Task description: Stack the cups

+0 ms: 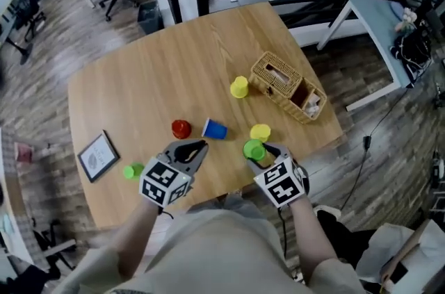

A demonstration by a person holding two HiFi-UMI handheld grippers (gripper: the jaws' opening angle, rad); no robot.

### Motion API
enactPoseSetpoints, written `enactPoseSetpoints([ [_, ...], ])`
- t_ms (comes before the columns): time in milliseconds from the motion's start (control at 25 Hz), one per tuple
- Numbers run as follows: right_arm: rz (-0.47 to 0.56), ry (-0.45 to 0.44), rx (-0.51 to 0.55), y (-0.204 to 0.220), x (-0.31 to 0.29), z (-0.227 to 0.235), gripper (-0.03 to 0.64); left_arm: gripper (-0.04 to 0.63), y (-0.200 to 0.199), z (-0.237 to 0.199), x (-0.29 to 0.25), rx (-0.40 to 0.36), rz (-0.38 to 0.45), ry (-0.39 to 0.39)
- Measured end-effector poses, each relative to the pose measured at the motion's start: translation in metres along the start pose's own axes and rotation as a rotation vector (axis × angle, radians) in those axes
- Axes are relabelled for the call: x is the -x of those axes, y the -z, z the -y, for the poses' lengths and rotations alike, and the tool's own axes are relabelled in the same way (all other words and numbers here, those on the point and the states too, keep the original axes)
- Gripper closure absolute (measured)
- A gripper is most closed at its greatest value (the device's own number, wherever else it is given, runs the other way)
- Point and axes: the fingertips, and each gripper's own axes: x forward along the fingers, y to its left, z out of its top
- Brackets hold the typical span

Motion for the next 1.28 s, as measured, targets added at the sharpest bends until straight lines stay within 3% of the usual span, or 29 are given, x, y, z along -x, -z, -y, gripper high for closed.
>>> enactPoseSetpoints([
  [320, -0.021, 0.064, -0.108, 0.042, 0.029, 0.027, 0.373, 0.552, -0.016, 0.029, -0.039, -0.046, -0.024, 0.104],
  [680, -0.019, 0.155, -0.191, 0.052, 0.044, 0.090, 0.373, 0.552, -0.038, 0.035, -0.065, -0.100, -0.018, 0.126],
  [960, -0.053, 0.141, -0.222, 0.056, 0.011, 0.126, 0.373, 0.552, -0.053, 0.032, -0.091, -0.133, -0.015, 0.130],
  [1280, -0.109, 0.066, -0.285, 0.079, -0.039, 0.135, 0.373, 0.552, -0.037, 0.022, -0.120, -0.122, -0.074, 0.134],
])
